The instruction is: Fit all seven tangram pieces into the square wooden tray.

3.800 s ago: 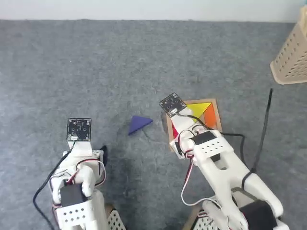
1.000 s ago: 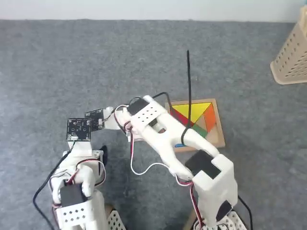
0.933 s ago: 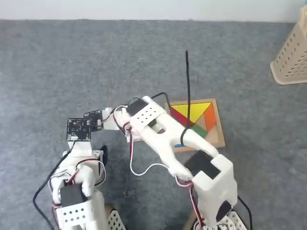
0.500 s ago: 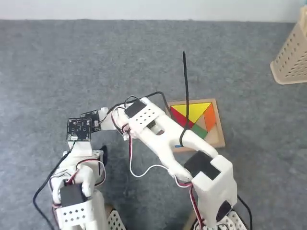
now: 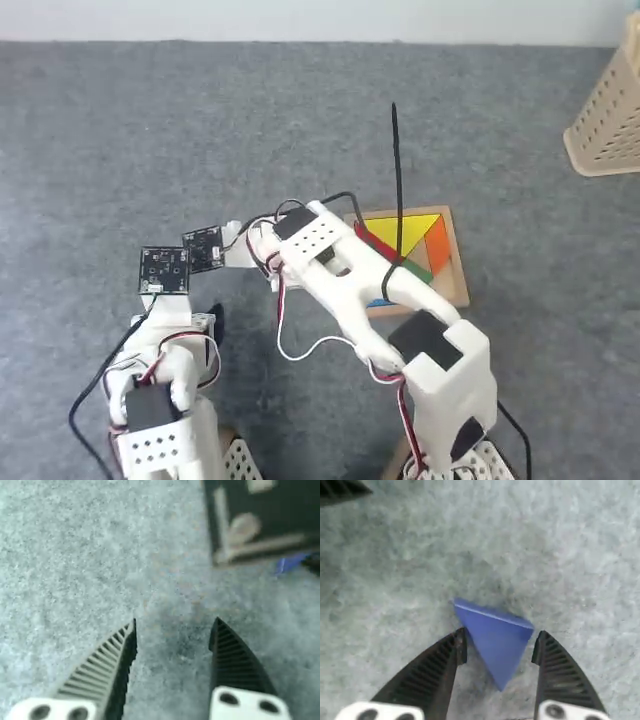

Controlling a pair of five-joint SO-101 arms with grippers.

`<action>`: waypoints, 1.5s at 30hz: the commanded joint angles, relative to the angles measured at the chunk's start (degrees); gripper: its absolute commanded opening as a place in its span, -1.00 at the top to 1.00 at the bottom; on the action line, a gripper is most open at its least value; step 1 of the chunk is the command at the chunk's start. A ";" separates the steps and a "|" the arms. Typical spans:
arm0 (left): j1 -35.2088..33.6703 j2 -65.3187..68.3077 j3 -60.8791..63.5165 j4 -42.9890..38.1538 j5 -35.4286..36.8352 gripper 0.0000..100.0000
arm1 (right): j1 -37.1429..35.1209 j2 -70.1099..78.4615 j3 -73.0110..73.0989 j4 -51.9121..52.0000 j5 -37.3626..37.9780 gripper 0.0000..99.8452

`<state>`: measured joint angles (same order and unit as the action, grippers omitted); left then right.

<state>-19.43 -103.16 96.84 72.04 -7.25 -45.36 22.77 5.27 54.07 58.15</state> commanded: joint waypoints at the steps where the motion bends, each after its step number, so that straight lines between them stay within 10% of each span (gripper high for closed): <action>1: -0.26 -0.97 -0.22 0.35 0.44 0.55 | 1.01 1.71 -1.85 -1.89 0.35 0.55; 15: -0.26 -0.97 -0.22 0.35 0.44 0.55 | 1.01 4.97 -4.66 -0.40 -0.53 0.66; 21: -0.26 -0.97 -0.22 0.35 0.44 0.55 | 1.01 4.88 -4.92 4.18 -8.35 1.00; 35: -0.26 -0.97 -0.22 0.35 0.44 0.55 | 9.71 -8.48 -4.66 10.51 -37.63 0.99; 45: -0.26 -0.97 -0.22 0.35 0.44 0.55 | 16.22 -25.80 -4.57 25.89 -44.84 0.99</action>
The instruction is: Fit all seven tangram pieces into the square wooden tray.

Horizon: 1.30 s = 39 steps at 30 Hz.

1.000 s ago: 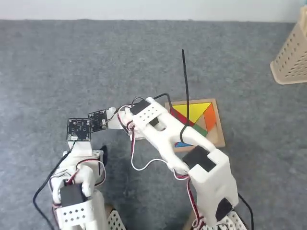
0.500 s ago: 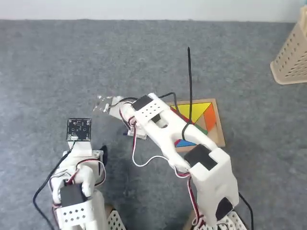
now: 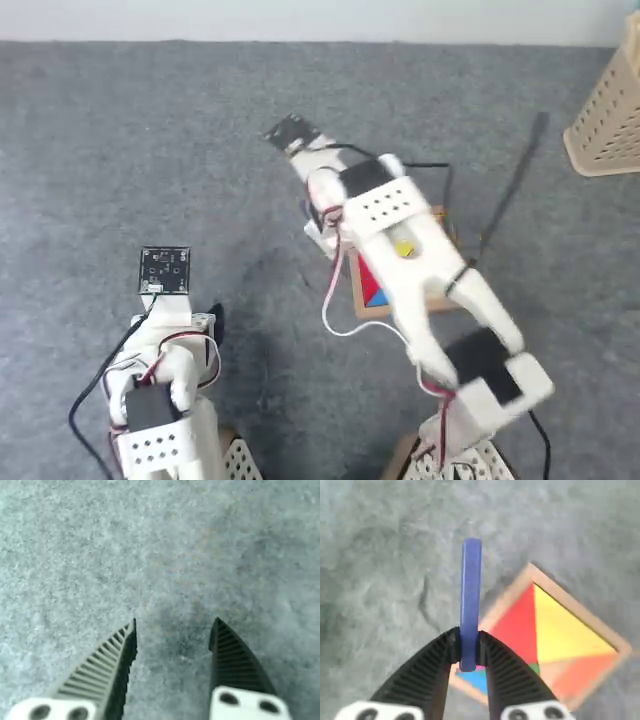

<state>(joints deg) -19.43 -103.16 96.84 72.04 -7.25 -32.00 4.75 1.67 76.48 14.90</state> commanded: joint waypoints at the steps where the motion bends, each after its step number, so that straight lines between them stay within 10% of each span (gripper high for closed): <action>1: -0.26 -0.97 -0.22 0.35 0.44 0.55 | 4.09 -9.10 -0.97 4.53 -3.08 0.99; 25: -0.26 -0.97 -0.22 0.35 0.44 0.55 | 38.99 -40.48 39.30 -4.18 7.03 0.99; 39: -0.26 -0.97 -0.22 0.35 0.44 0.55 | 66.42 -40.31 44.04 -14.73 30.86 0.99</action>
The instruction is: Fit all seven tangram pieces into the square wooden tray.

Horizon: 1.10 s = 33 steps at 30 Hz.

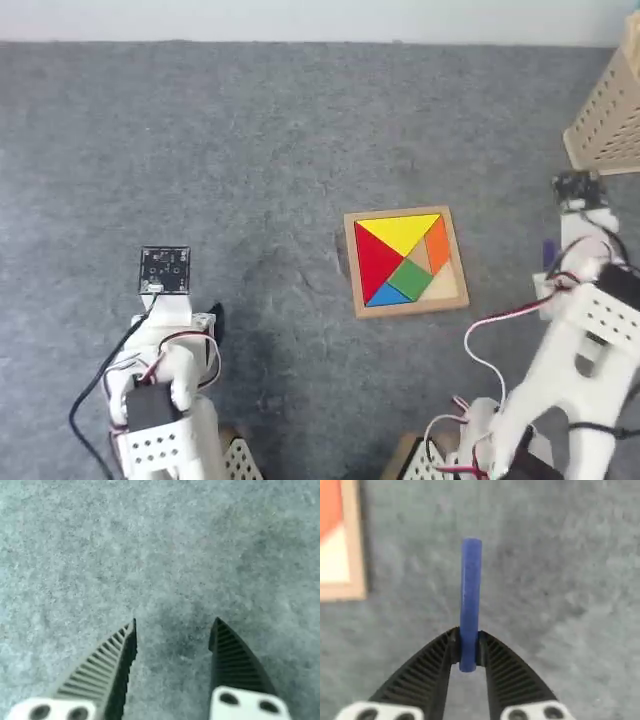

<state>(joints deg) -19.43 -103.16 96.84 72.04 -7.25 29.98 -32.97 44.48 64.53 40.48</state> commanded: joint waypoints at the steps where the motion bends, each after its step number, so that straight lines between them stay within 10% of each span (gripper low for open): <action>1: -0.26 -0.97 -0.22 0.35 0.44 0.55 | 5.67 -2.59 2.73 -4.53 6.42 0.99; 33: -0.26 -0.97 -0.22 0.35 0.44 0.55 | 1.01 -3.03 10.29 -0.48 4.84 0.80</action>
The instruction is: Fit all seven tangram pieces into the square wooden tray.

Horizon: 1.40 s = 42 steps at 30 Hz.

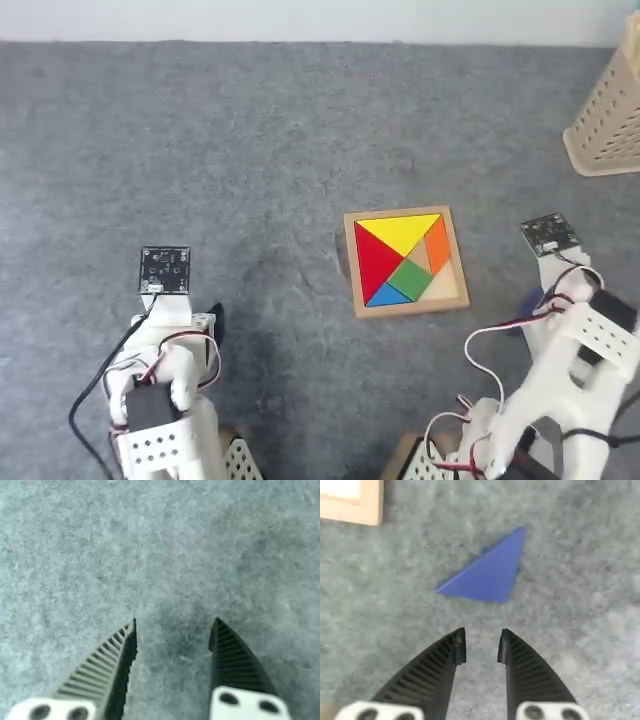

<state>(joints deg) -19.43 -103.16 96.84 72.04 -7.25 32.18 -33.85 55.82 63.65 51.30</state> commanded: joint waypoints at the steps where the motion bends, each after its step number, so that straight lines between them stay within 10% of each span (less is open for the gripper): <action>1: -0.26 -0.97 -0.22 0.35 0.44 0.55 | -1.89 -1.89 -1.05 0.22 -10.11 0.80; 9: -0.26 -0.97 -0.22 0.35 0.44 0.55 | -5.14 -1.71 -1.32 -0.48 -38.86 0.79; 28: -0.26 -0.97 -0.22 0.35 0.44 0.55 | -7.25 31.43 -26.37 9.98 -55.30 0.80; 42: -0.26 -0.97 -0.22 0.35 0.44 0.55 | -3.38 34.24 -32.00 9.10 -47.21 0.54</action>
<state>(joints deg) -19.43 -103.16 96.84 72.04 -7.25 27.69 0.53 26.46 73.23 1.19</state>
